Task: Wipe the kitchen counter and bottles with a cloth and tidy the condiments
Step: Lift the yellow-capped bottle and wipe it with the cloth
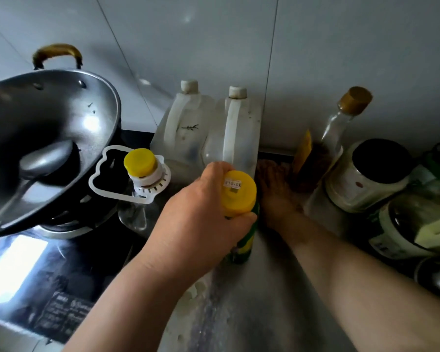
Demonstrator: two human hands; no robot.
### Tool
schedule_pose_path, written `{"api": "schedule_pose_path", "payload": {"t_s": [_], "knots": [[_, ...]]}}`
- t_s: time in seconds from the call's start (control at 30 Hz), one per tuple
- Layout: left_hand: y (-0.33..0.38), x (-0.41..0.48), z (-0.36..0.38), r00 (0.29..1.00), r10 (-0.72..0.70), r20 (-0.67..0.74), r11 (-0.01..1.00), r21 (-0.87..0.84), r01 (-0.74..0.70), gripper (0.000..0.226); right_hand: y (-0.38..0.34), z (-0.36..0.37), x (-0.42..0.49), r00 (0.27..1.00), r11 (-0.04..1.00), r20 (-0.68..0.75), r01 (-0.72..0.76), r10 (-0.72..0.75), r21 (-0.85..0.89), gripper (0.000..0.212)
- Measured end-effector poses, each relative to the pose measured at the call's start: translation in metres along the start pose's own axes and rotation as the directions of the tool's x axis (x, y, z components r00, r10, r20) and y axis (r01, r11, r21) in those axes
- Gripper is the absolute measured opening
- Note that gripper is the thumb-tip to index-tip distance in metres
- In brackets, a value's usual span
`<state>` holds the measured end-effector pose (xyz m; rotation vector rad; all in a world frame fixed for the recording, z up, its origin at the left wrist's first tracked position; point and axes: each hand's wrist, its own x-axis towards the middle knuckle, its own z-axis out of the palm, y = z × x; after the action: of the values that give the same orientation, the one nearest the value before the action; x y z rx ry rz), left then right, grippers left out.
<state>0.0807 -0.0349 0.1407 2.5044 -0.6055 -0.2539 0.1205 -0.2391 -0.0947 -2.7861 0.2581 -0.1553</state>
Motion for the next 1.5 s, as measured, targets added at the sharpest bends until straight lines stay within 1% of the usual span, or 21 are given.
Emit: {"api": "schedule_pose_path", "payload": {"t_s": [0.1,0.2,0.27,0.37,0.43,0.53,0.6,0.63,0.7,0.8,0.87,0.9,0.97,1.03,1.1,1.17,1.23,1.3,1.37,1.47,1.5], "knots": [[0.002,-0.001,-0.003,1.0,0.009,0.013,1.0,0.012,-0.009,0.067,-0.015,-0.015,-0.057,0.997,0.987,-0.052,0.062,-0.055,0.148,0.075],[0.004,0.001,-0.002,1.0,0.016,0.024,1.0,0.025,-0.016,0.069,-0.021,-0.01,-0.122,0.995,0.979,-0.028,0.095,-0.092,0.178,0.05],[0.004,0.002,-0.003,0.999,0.018,0.04,0.999,0.028,-0.019,0.068,-0.018,-0.006,-0.141,0.997,0.98,-0.017,0.081,-0.079,0.182,0.065],[0.002,0.004,-0.004,0.999,0.02,0.051,1.0,0.01,-0.021,0.067,-0.015,-0.01,-0.114,0.999,0.972,-0.037,0.027,-0.019,0.233,0.055],[0.001,0.003,-0.004,0.999,0.029,0.044,0.999,0.013,-0.03,0.068,-0.016,-0.011,-0.076,0.996,0.984,-0.09,0.007,0.009,0.177,0.067],[0.0,0.004,-0.001,0.999,0.03,0.038,0.999,0.011,-0.03,0.068,-0.005,-0.005,-0.014,0.996,0.99,-0.06,-0.058,0.067,0.129,0.06],[-0.001,0.004,-0.001,0.999,0.022,0.034,1.0,0.009,-0.022,0.07,-0.006,-0.009,0.014,0.982,0.967,0.084,-0.182,0.169,0.177,0.057],[-0.001,0.004,-0.001,0.999,0.019,0.035,1.0,0.008,-0.019,0.071,-0.005,-0.007,0.021,0.977,0.968,0.13,-0.191,0.17,0.163,0.057],[0.001,0.003,-0.002,0.999,0.011,0.041,1.0,0.002,-0.011,0.071,-0.002,-0.006,0.022,0.982,0.974,0.123,-0.163,0.145,0.157,0.061],[0.002,0.002,-0.003,0.999,0.007,0.041,1.0,-0.002,-0.007,0.068,-0.005,-0.014,-0.018,0.997,0.992,0.024,0.064,-0.067,0.107,0.074],[0.002,0.003,-0.003,0.999,0.003,0.046,1.0,-0.005,-0.003,0.068,-0.011,-0.022,-0.056,0.993,0.986,0.021,0.115,-0.118,0.118,0.081],[0.003,0.003,-0.004,0.999,0.004,0.052,1.0,-0.005,-0.004,0.067,-0.013,-0.026,-0.078,0.989,0.984,0.053,0.129,-0.136,0.124,0.081],[0.002,0.003,-0.005,0.998,0.002,0.06,1.0,-0.007,-0.002,0.065,-0.004,-0.018,-0.121,0.981,0.977,0.021,0.192,-0.195,0.091,0.073],[0.001,0.002,-0.006,0.998,0.003,0.065,1.0,-0.02,-0.002,0.065,0.015,-0.012,-0.16,0.985,0.986,0.049,0.167,-0.167,0.001,0.059],[0.001,0.003,-0.005,0.998,0.008,0.066,1.0,-0.021,-0.006,0.066,0.021,-0.012,-0.18,0.986,0.987,0.092,0.145,-0.138,-0.076,0.055],[0.002,0.003,-0.005,0.998,0.015,0.06,1.0,-0.012,-0.014,0.068,0.007,-0.02,-0.173,0.995,0.994,0.053,0.083,-0.08,-0.065,0.061],[0.002,0.004,-0.004,0.998,0.024,0.053,1.0,-0.001,-0.024,0.068,-0.007,-0.024,-0.145,0.998,1.0,-0.059,0.026,-0.027,-0.013,0.063],[0.003,0.004,-0.003,0.999,0.027,0.042,1.0,0.002,-0.027,0.067,-0.011,-0.023,-0.1,0.992,0.991,-0.081,0.101,-0.095,0.083,0.07],[0.003,0.004,-0.002,0.999,0.022,0.04,1.0,-0.001,-0.022,0.066,-0.001,-0.006,-0.054,0.991,0.989,-0.04,0.132,-0.13,0.066,0.081],[0.001,0.003,-0.002,0.999,0.005,0.038,1.0,-0.007,-0.005,0.068,0.005,0.005,-0.008,0.991,0.999,0.136,-0.011,0.006,0.032,0.077],[0.001,0.003,-0.002,0.999,0.007,0.037,1.0,-0.008,-0.006,0.068,0.003,0.005,-0.005,0.991,0.999,0.13,-0.031,0.027,0.033,0.077]]}}
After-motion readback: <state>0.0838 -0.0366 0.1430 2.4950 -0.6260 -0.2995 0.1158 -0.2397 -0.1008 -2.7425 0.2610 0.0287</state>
